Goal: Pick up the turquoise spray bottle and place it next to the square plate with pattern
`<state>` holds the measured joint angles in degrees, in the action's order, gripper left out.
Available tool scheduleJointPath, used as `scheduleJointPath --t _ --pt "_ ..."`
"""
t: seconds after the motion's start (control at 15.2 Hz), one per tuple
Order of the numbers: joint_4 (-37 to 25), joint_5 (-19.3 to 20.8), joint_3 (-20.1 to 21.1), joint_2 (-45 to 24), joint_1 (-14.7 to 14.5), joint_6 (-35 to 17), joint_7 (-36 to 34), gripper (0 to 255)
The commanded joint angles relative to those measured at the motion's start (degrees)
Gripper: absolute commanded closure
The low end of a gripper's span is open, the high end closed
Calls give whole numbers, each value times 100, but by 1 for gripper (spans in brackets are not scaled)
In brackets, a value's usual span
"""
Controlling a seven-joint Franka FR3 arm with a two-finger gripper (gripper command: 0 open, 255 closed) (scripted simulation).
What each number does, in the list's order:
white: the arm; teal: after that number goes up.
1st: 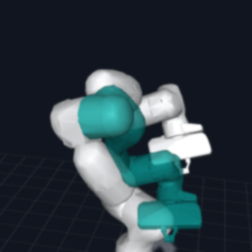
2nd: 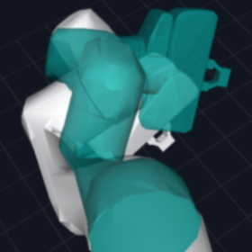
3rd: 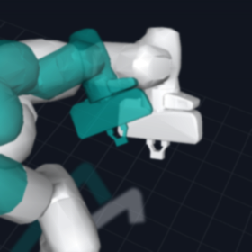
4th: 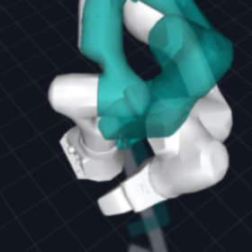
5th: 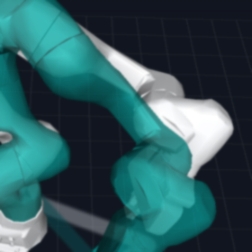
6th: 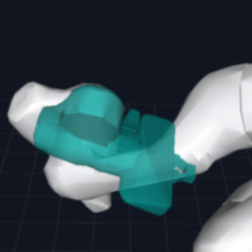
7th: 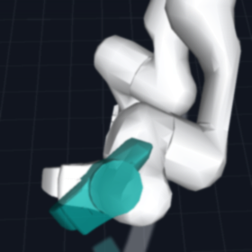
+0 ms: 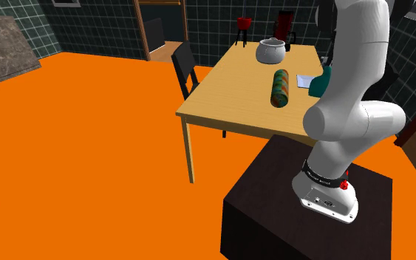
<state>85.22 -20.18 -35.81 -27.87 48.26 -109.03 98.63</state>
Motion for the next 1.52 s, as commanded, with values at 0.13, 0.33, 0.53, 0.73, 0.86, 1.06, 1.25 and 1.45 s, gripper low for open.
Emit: scheduleJointPath --t 0.13,0.33,0.53,0.73,0.86,1.06,1.25,1.45 --pt "87 -1 0 13 -16 -76 12 255" --pt "87 -1 0 13 -16 -76 12 255" --pt "87 -1 0 13 -16 -76 12 0" --pt "87 -1 0 13 -16 -76 12 0" --pt "87 -1 0 13 -16 -76 12 0" --pt "-328 96 -57 132 23 429 -65 0" --pt "-453 115 -69 152 41 568 -83 0" --pt "-455 114 -68 151 41 568 -82 0"
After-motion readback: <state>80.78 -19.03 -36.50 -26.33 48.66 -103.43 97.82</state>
